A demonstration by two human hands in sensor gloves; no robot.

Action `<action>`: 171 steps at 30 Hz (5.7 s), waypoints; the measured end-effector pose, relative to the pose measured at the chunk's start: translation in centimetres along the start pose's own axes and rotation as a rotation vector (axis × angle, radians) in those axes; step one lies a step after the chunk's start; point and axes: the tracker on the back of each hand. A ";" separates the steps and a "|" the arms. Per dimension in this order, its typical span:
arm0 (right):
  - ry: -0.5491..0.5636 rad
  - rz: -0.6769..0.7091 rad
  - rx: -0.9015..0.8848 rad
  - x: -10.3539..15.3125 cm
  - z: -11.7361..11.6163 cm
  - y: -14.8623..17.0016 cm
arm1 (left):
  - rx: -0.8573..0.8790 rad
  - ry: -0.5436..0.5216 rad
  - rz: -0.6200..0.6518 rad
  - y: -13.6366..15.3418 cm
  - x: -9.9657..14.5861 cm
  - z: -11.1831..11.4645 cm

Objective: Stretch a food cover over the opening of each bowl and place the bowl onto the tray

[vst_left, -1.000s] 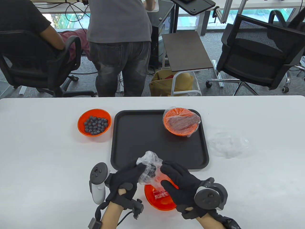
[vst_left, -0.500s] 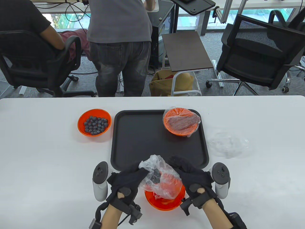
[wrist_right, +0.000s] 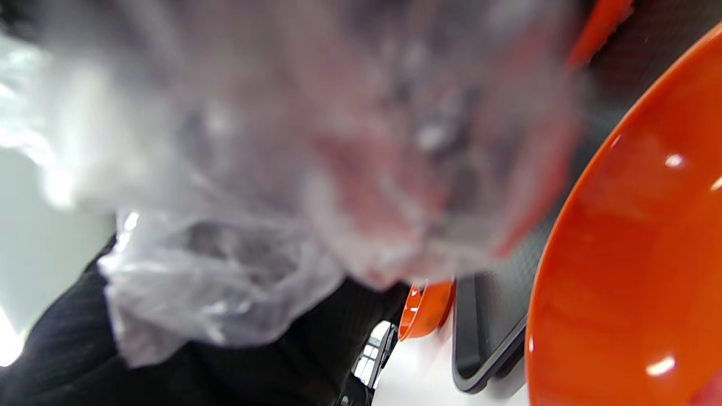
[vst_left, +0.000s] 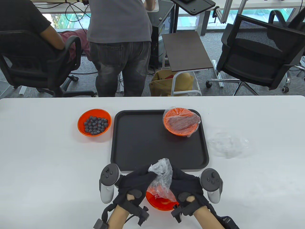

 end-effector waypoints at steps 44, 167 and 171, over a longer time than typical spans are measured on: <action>-0.384 -0.095 -0.330 0.3 -0.2 1.3 | 0.208 -0.151 -0.025 1.1 0.8 -2.1; 0.251 -0.363 0.421 5.8 2.9 4.2 | -0.858 -0.375 -0.499 4.8 5.8 2.6; 0.247 -0.360 0.444 5.7 2.8 4.2 | -0.895 -0.363 -0.496 5.0 5.7 2.9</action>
Point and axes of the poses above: the tracker on the back of each hand, its own y axis roughly to the little-finger side, its own x axis roughly from the fingertips to the wrist, z = x × y, and after that the axes turned 6 degrees about z, right-handed
